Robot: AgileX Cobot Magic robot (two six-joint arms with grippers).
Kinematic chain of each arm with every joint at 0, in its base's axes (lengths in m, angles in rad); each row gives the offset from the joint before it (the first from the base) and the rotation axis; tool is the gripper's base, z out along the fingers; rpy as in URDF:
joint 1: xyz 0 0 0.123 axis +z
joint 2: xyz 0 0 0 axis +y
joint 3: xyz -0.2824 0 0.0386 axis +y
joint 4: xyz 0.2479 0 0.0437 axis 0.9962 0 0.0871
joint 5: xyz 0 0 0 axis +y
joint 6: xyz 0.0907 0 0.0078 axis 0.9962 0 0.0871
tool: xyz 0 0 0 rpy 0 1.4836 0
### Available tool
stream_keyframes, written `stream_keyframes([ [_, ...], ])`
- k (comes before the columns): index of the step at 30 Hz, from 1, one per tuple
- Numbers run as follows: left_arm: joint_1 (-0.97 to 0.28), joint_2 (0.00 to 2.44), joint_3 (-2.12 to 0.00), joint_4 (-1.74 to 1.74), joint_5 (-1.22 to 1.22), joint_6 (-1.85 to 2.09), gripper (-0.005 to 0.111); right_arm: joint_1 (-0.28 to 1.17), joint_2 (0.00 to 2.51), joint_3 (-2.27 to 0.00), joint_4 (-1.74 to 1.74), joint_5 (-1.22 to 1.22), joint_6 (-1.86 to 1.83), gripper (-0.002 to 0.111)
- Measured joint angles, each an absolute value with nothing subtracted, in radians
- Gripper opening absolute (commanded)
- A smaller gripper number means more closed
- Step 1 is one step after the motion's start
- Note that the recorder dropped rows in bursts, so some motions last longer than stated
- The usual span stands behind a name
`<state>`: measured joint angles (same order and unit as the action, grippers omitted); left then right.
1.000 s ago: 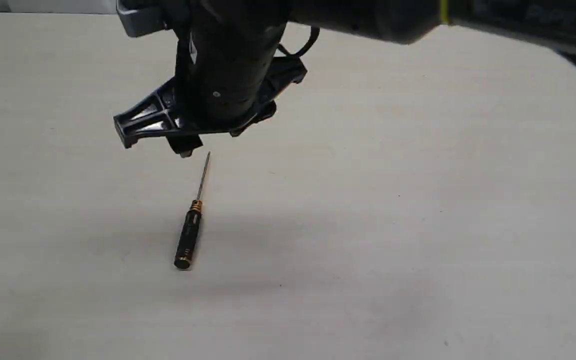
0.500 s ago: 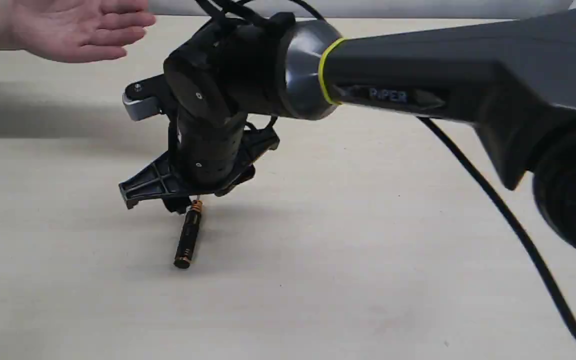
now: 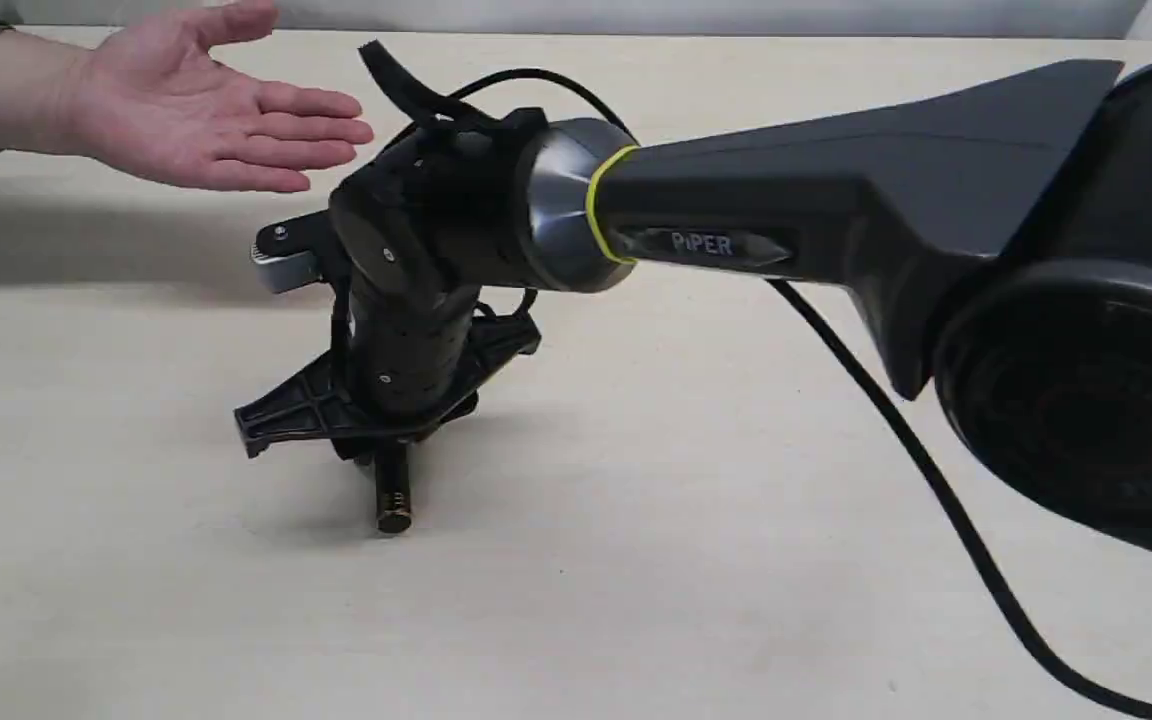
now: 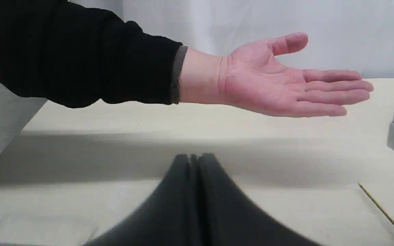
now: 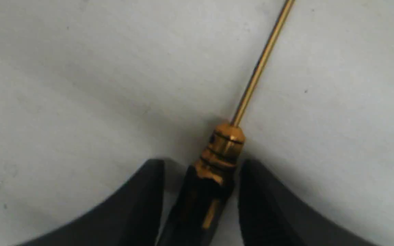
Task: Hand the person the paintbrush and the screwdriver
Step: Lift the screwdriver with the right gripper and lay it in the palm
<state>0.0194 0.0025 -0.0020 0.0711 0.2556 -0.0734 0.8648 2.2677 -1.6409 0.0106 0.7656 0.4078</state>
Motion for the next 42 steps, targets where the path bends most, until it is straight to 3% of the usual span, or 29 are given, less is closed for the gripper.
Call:
stream_keyframes([
  [3, 0.019, 0.002, -0.002, 0.071, 0.256, -0.073, 0.0, 0.865, 2.268, -1.641, 0.011, 0.766, 0.401, 0.034],
  [7, 0.019, 0.002, -0.002, 0.071, 0.256, -0.073, 0.0, 0.865, 2.268, -1.641, 0.011, 0.768, 0.331, 0.007],
  [8, 0.019, 0.002, -0.002, 0.071, 0.256, -0.073, 0.0, 0.865, 2.263, -1.641, 0.009, 0.776, 0.299, 0.004],
  [19, 0.019, 0.002, -0.002, 0.071, 0.256, -0.073, 0.0, 0.865, 1.982, -1.639, -0.011, 0.859, 0.183, 0.004],
  [26, 0.019, 0.002, -0.002, 0.071, 0.256, -0.073, 0.0, 0.865, 1.849, -1.639, -0.023, 0.709, 0.168, 0.004],
  [33, 0.019, 0.002, -0.002, 0.071, 0.256, -0.073, 0.0, 0.865, 1.925, -1.639, -0.029, 0.532, 0.115, 0.005],
  [36, 0.019, 0.002, -0.002, 0.071, 0.256, -0.073, 0.0, 0.865, 1.993, -1.639, -0.029, 0.442, 0.113, 0.013],
  [42, 0.019, 0.002, -0.002, 0.071, 0.256, -0.073, 0.0, 0.865, 2.103, -1.639, -0.02, 0.345, 0.098, 0.053],
])
